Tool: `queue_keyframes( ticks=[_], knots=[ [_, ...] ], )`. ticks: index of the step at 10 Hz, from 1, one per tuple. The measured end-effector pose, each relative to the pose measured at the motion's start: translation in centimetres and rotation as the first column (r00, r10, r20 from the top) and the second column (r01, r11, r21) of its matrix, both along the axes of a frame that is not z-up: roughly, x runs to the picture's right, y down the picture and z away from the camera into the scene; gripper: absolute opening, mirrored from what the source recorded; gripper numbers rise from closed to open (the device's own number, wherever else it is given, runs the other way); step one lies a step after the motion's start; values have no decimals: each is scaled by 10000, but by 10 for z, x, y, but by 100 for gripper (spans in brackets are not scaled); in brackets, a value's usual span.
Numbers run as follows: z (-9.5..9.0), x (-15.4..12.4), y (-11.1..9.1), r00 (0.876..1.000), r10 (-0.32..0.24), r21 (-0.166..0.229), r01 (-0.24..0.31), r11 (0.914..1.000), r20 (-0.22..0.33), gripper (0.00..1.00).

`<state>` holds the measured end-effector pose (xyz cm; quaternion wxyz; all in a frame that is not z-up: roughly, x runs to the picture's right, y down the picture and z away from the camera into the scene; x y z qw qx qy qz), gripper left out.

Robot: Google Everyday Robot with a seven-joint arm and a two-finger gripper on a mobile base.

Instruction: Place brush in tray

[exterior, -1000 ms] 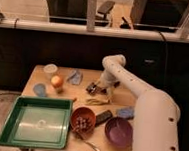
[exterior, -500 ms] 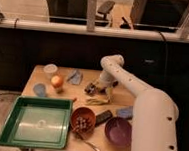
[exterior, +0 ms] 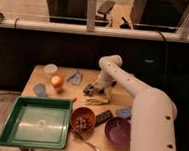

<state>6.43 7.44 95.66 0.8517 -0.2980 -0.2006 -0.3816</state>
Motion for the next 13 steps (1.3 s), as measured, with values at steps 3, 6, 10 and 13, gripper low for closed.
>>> queue_keyframes(
  ticks=[3, 6, 10, 13],
  knots=[
    [-1, 7, -3, 9997, 238, 97, -237, 9997, -78, 49],
    [-1, 15, -8, 9986, 489, 203, -485, 9986, -209, 20],
    [0, 23, -10, 9975, 670, 264, -665, 9974, -218, 0],
    [0, 26, -14, 9971, 732, 342, -724, 9968, -204, 0]
  ],
)
